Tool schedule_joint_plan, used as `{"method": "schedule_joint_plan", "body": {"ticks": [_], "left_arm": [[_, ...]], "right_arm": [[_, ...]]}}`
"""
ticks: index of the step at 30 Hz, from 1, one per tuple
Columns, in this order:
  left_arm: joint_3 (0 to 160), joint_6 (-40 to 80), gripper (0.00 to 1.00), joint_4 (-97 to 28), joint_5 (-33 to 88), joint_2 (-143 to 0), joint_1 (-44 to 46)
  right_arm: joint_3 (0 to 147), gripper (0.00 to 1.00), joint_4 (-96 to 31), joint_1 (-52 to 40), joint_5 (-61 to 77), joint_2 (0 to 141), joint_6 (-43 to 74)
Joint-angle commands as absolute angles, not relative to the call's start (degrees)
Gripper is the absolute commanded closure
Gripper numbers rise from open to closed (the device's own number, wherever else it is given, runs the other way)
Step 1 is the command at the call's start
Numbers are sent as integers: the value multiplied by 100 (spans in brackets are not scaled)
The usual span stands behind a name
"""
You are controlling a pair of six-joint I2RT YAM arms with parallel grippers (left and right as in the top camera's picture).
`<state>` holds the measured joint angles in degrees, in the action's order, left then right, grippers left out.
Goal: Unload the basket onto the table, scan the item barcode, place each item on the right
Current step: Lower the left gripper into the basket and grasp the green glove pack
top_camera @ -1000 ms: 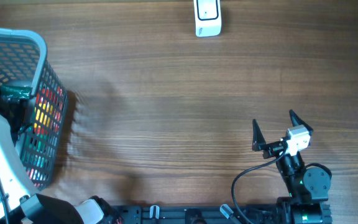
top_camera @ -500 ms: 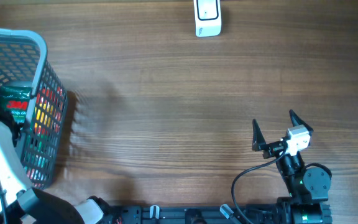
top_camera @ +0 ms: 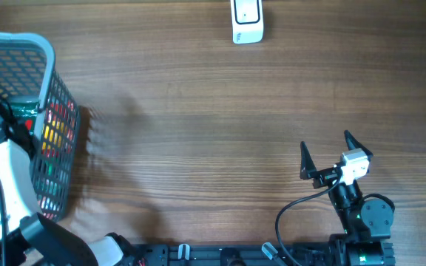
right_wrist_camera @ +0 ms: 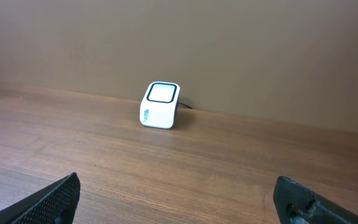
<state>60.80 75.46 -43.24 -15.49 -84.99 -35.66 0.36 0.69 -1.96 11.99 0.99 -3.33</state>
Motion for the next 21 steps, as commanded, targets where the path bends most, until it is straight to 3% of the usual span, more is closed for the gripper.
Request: {"method": "schedule_joint_plan", "body": {"ticks": [1, 9, 13, 21], "left_arm": [[5774, 8044, 0, -4193, -1691, -9448, -3317], [5833, 7972, 0, -4219, -1743, -9577, -3374], [6239, 7249, 0, -4366, -1739, -9190, -3553], [8169, 5590, 0, -6023, -1420, -8687, -4213]], "right_arm": [[30, 0, 95, -220, 1293, 54, -408], [30, 0, 95, -220, 1291, 54, -408], [30, 0, 95, -220, 1291, 54, -412], [30, 0, 95, -220, 1291, 54, -410]]}}
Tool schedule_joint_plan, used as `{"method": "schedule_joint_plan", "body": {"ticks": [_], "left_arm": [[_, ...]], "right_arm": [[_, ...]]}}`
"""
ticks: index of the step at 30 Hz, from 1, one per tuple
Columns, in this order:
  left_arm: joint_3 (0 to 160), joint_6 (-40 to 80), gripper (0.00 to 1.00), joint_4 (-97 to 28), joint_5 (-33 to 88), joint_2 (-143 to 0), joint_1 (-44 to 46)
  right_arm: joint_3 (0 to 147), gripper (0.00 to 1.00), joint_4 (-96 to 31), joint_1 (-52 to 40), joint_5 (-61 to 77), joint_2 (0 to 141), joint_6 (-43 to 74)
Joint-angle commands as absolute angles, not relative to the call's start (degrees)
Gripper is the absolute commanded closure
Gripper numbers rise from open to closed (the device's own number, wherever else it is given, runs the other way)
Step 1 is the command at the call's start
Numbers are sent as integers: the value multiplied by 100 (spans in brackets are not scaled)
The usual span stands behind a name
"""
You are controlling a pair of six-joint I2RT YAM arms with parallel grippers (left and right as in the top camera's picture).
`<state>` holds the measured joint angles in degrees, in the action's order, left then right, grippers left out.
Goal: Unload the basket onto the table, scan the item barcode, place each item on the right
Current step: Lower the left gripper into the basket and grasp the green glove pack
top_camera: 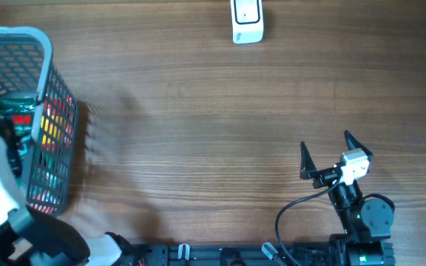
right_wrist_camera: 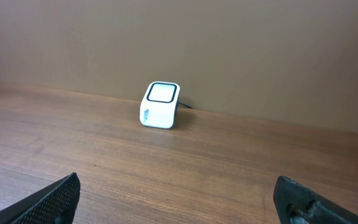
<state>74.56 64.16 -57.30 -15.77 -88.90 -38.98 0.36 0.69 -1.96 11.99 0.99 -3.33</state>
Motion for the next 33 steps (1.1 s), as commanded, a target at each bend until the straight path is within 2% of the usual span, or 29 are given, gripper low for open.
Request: {"method": "schedule_joint_plan", "body": {"ticks": [1, 4, 9, 18, 32, 33], "left_arm": [[8359, 5306, 0, -6034, -1037, -8639, -4370], [8536, 5135, 0, -6219, -421, -8510, -4751], [8270, 4768, 0, -7008, -388, -8519, -5074], [6460, 4512, 0, -5382, -246, -8530, -5074], [6372, 4515, 0, -4724, -432, -9319, -5074], [6372, 4515, 4, -4622, -429, -9319, -5074]], "right_arm": [[30, 0, 95, -220, 1291, 54, -410], [30, 0, 95, -220, 1293, 54, -412], [30, 0, 95, -220, 1291, 54, -410], [30, 0, 95, -220, 1293, 54, -410], [30, 0, 95, -220, 1291, 54, -412], [30, 0, 95, -220, 1291, 54, -410]]}}
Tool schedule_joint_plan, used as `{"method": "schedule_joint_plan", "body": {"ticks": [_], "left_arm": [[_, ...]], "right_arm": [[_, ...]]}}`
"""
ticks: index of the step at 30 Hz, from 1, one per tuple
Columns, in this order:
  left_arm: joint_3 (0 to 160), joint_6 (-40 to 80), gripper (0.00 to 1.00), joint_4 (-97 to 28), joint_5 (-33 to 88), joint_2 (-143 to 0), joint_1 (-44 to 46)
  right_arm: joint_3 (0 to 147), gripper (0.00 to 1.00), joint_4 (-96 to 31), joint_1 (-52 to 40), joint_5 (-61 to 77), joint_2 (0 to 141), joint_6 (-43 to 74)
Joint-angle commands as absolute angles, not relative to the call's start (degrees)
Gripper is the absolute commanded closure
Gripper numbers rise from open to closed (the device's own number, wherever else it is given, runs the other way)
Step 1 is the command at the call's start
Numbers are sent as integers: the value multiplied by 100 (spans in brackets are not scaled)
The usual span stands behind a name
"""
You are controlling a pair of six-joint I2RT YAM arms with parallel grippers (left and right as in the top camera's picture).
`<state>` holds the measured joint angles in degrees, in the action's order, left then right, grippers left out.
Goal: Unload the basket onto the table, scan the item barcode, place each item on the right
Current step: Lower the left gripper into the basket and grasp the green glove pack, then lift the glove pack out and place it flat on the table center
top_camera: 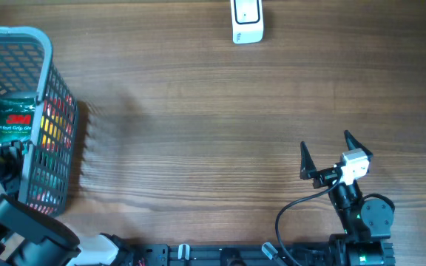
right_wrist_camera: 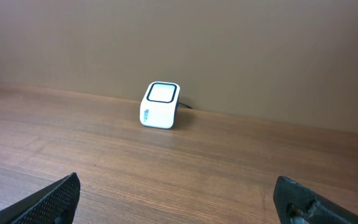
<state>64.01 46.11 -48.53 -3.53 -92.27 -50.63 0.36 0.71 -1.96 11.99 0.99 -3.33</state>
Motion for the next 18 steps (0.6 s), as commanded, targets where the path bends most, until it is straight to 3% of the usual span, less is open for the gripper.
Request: {"method": "schedule_joint_plan", "body": {"ticks": [1, 2, 4, 5, 11, 18], "left_arm": [[6375, 4508, 21, -4473, -384, -9319, -5074], [6375, 4372, 53, -4340, -180, -9319, -5074], [6375, 4233, 88, -4152, 220, -9319, -5074], [6375, 4237, 96, -4066, 384, -9317, -5074], [6685, 4217, 96, -3365, 1881, -8995, -5076], [7966, 4222, 96, -3710, 1907, -7671, -5076]], "right_arm": [[30, 0, 95, -220, 1291, 54, -410], [30, 0, 95, -220, 1291, 54, -412], [30, 0, 95, -220, 1291, 54, -410], [30, 0, 95, -220, 1291, 54, -410], [30, 0, 95, -220, 1291, 54, -410], [30, 0, 95, -220, 1291, 54, -410]]}}
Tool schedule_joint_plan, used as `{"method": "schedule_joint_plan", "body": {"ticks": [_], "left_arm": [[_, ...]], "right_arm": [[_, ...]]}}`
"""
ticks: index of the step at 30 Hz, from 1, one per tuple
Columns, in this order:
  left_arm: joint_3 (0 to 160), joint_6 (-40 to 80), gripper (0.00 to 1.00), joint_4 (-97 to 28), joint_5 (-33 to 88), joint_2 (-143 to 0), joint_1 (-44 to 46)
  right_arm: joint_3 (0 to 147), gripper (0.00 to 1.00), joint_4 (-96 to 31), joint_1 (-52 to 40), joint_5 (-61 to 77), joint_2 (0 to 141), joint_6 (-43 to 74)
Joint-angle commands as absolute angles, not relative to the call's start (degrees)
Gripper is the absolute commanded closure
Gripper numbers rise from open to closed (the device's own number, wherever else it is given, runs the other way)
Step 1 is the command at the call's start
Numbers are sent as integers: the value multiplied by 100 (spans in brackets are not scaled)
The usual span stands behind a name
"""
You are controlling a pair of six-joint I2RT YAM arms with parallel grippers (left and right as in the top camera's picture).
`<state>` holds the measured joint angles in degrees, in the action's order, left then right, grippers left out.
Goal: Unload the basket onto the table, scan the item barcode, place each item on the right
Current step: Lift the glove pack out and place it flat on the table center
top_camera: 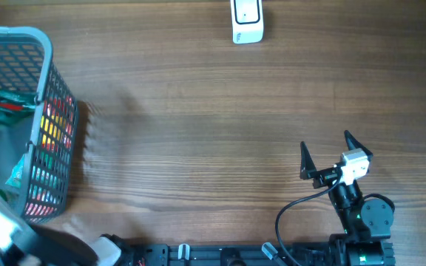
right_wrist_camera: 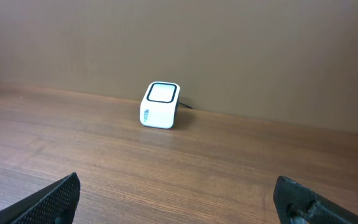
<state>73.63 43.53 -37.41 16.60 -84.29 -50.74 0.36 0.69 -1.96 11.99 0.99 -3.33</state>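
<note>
The white barcode scanner [top_camera: 247, 22] stands at the table's far edge, and the right wrist view shows it ahead [right_wrist_camera: 160, 106] against the wall. A grey mesh basket [top_camera: 47, 81] at the far left holds packaged items. Among them are a green packet with red print [top_camera: 6, 100] near the back and a pale wrapper [top_camera: 17, 174] near the front. My left arm is a white blur at the basket's near left corner, and its fingers cannot be made out. My right gripper [top_camera: 324, 157] rests open at the near right, holding nothing [right_wrist_camera: 179, 196].
Bare wooden table lies between the basket and the scanner. The arm bases and a black cable [top_camera: 294, 210] sit along the near edge. A brown wall rises right behind the scanner.
The green packet lay face up in the middle of the basket; now only a green and red edge shows nearer the back. The left arm has shifted toward the near left corner. The right arm is unchanged.
The left arm was over the basket's left half throughout. The green packet showed partly under it, then more fully, then face up in the basket's middle. Now it shows as a thin edge further back. The right gripper stayed open and still, and the scanner did not move.
</note>
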Motion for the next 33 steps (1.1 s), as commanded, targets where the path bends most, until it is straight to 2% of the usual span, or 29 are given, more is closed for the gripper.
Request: {"method": "schedule_joint_plan", "body": {"ticks": [1, 11, 16, 18, 21, 25, 33], "left_arm": [[8119, 4244, 96, -3708, 1914, -7452, -5076], [8621, 4270, 96, -4056, 3610, -6331, -5074], [8621, 3116, 96, -4781, 4508, -5780, -4807], [8621, 2585, 96, -5072, 4836, -5596, -4523], [8621, 1846, 96, -6230, 4836, -5426, -3841], [8586, 950, 96, -7299, 4324, -5474, -2998], [7660, 941, 96, -7144, 3841, -5660, -1422]], "right_arm": [[30, 1, 95, -220, 1291, 54, -412], [30, 0, 95, -220, 1291, 54, -410], [30, 0, 95, -220, 1291, 54, -412], [30, 0, 95, -220, 1291, 54, -410], [30, 0, 95, -220, 1293, 54, -412], [30, 0, 95, -220, 1291, 54, -410], [30, 0, 95, -220, 1291, 54, -410]]}}
